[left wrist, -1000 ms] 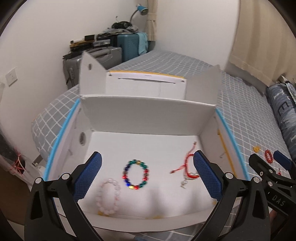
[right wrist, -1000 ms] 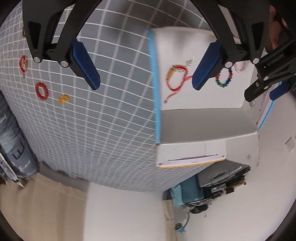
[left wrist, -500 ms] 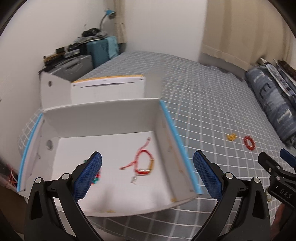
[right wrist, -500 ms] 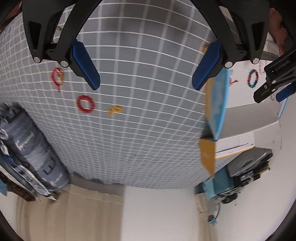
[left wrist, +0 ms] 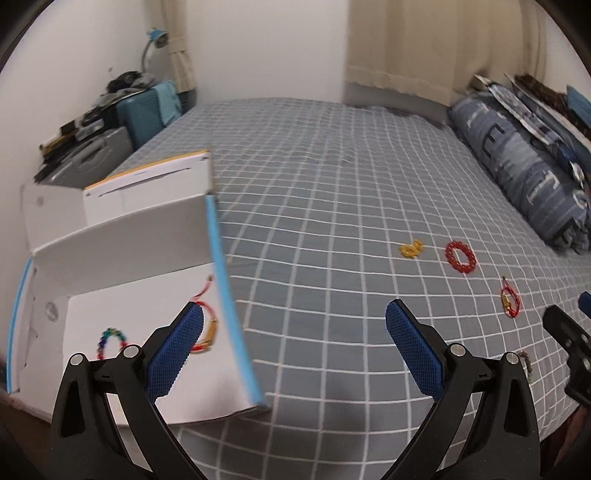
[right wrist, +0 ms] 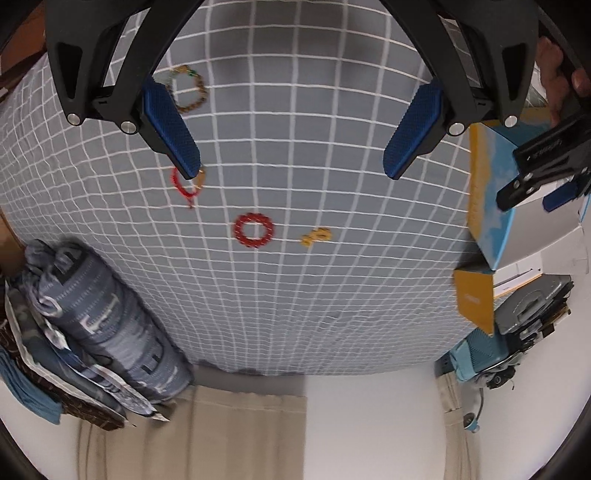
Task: Organize jewelry
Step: 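Move both open tools over the bed toward the amber and wooden bracelets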
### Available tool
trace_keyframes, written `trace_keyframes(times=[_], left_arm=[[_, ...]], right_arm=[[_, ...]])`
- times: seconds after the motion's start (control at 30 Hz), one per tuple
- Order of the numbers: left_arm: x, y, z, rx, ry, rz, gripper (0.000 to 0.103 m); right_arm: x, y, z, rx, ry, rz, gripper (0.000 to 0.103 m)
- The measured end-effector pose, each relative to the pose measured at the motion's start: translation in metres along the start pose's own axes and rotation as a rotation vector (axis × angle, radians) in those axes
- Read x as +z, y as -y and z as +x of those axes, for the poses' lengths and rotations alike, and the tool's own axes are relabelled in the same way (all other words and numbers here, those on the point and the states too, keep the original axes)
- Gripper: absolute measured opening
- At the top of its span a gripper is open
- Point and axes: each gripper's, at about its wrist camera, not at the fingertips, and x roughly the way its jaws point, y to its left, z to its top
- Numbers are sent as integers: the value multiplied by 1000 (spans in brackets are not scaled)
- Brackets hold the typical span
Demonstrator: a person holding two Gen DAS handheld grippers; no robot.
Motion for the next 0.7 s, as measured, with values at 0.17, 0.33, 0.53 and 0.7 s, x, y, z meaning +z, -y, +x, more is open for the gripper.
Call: trace_keyframes(times=[0.17, 0.33, 0.53, 0.7], left_arm=[[16, 36, 21, -36, -11, 42, 97], [26, 80, 64, -64, -68, 103, 97], [39, 117, 113, -101, -123, 121, 97], [49, 141, 155, -62, -142, 146, 97]], right_arm=[[-9, 29, 0, -18, -19, 17, 95], [-23, 61, 10, -44, -58, 34, 95], [-44, 105, 26, -69, -103, 87, 95], [-60, 124, 37, -71, -139, 95, 95]])
